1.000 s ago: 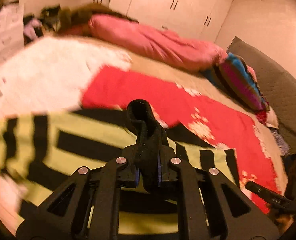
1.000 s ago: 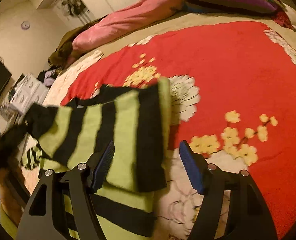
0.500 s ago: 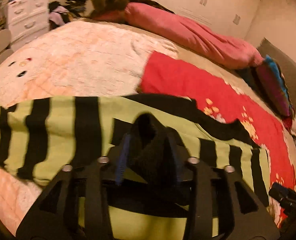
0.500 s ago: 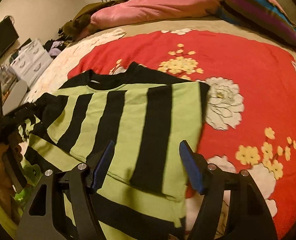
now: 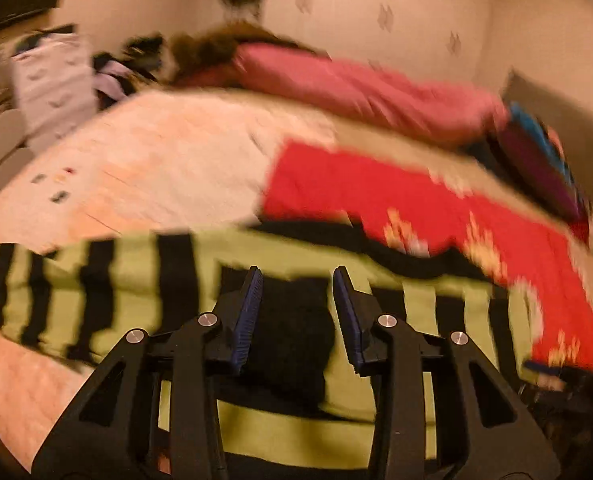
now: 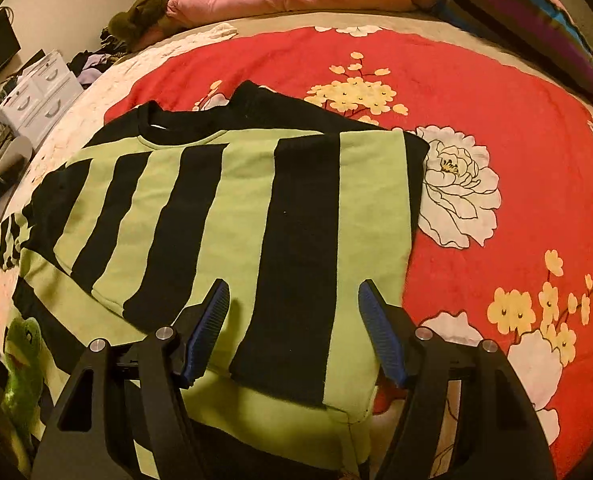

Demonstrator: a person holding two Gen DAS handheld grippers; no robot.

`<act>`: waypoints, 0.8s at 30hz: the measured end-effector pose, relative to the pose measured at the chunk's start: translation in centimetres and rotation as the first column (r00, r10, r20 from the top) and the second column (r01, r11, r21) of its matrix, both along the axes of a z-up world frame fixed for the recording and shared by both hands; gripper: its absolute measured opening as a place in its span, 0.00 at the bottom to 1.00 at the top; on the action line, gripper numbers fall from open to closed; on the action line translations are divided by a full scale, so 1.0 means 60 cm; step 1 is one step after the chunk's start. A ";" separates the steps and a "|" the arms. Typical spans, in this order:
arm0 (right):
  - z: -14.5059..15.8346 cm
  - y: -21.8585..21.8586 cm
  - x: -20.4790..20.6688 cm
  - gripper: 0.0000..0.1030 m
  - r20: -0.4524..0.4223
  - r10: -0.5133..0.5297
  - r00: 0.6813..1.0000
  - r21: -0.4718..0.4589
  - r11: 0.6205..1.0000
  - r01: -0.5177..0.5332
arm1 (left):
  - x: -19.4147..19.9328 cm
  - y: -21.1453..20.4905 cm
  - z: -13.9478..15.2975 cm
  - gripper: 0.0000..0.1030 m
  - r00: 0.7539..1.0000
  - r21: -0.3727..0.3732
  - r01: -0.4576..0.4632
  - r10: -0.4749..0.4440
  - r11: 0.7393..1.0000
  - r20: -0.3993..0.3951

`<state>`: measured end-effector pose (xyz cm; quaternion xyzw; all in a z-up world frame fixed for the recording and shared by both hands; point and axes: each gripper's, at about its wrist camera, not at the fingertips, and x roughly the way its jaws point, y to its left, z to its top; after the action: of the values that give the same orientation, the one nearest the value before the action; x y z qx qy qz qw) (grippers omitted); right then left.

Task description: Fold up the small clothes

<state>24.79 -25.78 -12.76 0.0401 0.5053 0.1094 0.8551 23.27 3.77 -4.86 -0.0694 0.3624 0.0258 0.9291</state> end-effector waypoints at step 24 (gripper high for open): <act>0.093 0.004 -0.039 0.87 0.107 -0.020 0.994 0.117 0.993 0.007 | -0.007 0.037 -0.026 0.61 0.992 -0.062 -0.088 0.082 0.994 -0.095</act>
<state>22.47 -25.54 -7.16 0.0873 0.4508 0.1349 0.8780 22.82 5.98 -6.39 -0.1140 0.4021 0.0568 0.9067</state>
